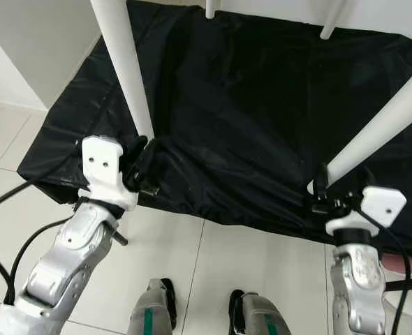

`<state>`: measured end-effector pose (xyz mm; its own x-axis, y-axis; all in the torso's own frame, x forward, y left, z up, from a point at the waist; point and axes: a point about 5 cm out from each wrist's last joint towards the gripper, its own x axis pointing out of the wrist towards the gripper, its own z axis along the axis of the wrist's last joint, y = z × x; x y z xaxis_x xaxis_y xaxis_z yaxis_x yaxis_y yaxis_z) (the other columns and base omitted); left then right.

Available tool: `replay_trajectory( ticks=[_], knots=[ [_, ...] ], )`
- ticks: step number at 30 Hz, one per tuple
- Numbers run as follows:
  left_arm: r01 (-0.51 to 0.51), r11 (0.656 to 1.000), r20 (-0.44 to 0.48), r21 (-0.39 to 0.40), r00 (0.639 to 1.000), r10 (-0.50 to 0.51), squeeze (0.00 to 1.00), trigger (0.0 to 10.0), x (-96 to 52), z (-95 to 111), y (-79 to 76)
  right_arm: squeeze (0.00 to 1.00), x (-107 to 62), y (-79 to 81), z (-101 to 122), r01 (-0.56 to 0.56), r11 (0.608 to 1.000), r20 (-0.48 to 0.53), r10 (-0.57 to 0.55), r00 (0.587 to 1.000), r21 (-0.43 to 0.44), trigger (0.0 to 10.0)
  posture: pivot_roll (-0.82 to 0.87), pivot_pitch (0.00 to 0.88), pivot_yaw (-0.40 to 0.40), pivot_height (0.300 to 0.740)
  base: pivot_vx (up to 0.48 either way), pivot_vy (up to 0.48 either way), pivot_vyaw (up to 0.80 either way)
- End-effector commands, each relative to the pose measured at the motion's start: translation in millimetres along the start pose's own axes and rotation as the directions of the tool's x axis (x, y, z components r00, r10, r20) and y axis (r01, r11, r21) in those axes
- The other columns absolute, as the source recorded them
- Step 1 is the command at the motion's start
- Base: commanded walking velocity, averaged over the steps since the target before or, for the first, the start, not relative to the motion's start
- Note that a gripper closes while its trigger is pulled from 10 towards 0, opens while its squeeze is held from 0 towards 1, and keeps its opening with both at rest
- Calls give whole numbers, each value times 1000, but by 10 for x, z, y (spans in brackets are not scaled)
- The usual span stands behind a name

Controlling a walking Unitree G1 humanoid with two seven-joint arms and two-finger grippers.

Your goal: Building children table

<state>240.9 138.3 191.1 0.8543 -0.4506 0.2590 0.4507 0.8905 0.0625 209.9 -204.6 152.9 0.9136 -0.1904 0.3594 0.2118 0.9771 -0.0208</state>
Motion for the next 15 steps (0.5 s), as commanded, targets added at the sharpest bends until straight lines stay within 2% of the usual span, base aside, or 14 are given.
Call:
replay_trajectory(
  ticks=[1,5,11,15],
  knots=[
    [37,999,12,28,999,-37,0,10000,-86,-15,-16,0,-87,24,43,-2,1000,15,3,1000,-15,10000,73,182,-6,740,0,0,0],
    [34,999,25,20,999,-35,0,10000,-164,-45,18,0,-187,65,43,-23,1000,6,23,1000,-20,10000,69,180,4,740,0,0,0],
    [29,998,-8,51,1000,-29,0,10000,-261,-147,25,0,-325,110,-16,-75,996,-15,74,997,-46,10000,42,168,38,740,0,0,0],
    [-5,998,-13,58,1000,6,0,10000,-356,-223,46,0,-418,68,-81,-71,995,-43,68,997,-73,10000,37,166,45,740,0,0,0]
  ],
)
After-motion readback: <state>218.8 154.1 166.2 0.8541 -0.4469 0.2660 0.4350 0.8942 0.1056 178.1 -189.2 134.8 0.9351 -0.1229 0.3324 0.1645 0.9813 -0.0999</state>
